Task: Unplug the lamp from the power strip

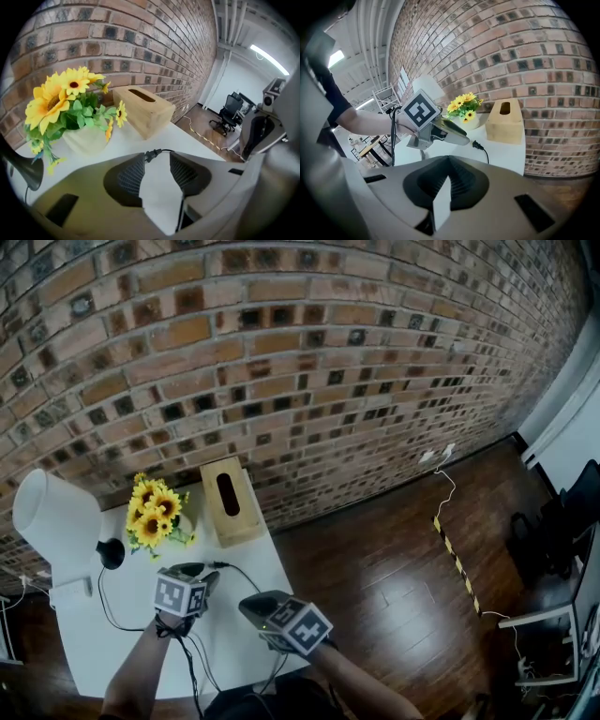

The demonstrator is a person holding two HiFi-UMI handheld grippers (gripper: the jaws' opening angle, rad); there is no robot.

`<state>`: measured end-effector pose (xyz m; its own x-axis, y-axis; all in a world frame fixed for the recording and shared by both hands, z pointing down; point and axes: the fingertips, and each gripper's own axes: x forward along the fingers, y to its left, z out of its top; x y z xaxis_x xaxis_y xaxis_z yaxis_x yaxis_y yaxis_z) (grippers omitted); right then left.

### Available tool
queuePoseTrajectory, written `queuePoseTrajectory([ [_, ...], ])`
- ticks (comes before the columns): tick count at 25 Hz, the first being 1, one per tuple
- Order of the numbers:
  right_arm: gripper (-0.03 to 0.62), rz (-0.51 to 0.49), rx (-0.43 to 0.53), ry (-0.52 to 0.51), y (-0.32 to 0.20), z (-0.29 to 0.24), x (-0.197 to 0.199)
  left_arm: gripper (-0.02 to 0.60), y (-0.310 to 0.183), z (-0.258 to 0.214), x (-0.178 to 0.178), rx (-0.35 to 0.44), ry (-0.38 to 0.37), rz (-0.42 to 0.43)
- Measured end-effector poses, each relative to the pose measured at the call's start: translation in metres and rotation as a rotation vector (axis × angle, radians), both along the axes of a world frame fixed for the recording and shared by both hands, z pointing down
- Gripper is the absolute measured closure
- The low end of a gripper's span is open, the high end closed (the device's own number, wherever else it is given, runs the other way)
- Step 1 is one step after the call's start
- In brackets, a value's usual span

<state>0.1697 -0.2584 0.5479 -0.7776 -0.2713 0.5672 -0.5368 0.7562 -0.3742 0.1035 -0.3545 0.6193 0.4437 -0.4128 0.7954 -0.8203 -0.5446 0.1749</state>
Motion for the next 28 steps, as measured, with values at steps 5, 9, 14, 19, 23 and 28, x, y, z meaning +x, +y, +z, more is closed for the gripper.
queuePoseTrajectory([
  [5,0.591,0.006,0.003,-0.016,0.001,-0.004,-0.001,0.396,0.005,-0.009,0.003,0.007,0.027,0.008],
  [9,0.591,0.020,0.013,-0.026,-0.001,-0.007,0.002,0.396,0.007,-0.013,0.002,0.011,0.032,0.015],
  [14,0.591,0.042,0.023,-0.043,0.000,-0.018,0.008,0.393,0.010,-0.023,0.002,0.029,0.028,0.008],
  [19,0.592,0.081,0.051,-0.050,-0.003,-0.026,0.013,0.443,0.006,-0.037,0.003,0.064,0.023,0.004],
  [23,0.592,0.063,0.076,-0.017,0.000,-0.029,0.015,0.583,0.009,-0.049,0.010,0.086,0.069,0.015],
  [28,0.592,0.009,0.154,-0.005,0.005,-0.036,0.005,0.586,0.012,-0.064,0.020,0.111,0.141,0.011],
])
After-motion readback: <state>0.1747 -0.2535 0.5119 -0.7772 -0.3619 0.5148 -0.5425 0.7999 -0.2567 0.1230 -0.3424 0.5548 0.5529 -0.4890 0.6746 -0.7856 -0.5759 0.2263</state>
